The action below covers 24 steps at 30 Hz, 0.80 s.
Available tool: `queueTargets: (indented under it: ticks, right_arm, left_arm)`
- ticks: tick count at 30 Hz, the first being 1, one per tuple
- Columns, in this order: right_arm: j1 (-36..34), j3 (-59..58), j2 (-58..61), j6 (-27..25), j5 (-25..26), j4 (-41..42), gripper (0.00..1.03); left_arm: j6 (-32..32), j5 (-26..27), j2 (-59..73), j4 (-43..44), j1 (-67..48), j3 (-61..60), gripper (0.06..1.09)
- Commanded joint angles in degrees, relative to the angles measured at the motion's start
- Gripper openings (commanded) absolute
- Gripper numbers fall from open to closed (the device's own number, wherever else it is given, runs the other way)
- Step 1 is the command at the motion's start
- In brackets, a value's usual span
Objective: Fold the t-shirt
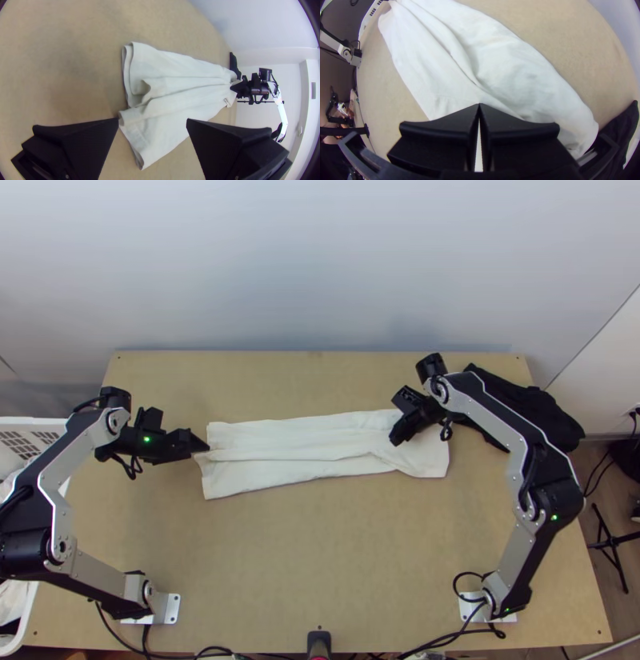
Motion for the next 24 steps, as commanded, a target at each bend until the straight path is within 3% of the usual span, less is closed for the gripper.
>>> queueTargets:
  ticks: [1,18,24]
  right_arm:
    - [-1.2,0.2,3.5,-0.1,-0.1,2.4,0.03]
    - [-3.4,1.0,5.2,-0.5,-0.1,3.4,0.03]
    - [-3.1,1.2,3.8,-0.4,-0.1,3.0,0.03]
  left_arm:
    - [-0.4,0.4,2.3,0.6,-0.1,1.9,1.04]
    - [-0.8,0.2,5.0,0.4,-1.1,5.1,1.04]
    - [0.3,-3.2,2.6,0.0,-0.2,1.4,1.04]
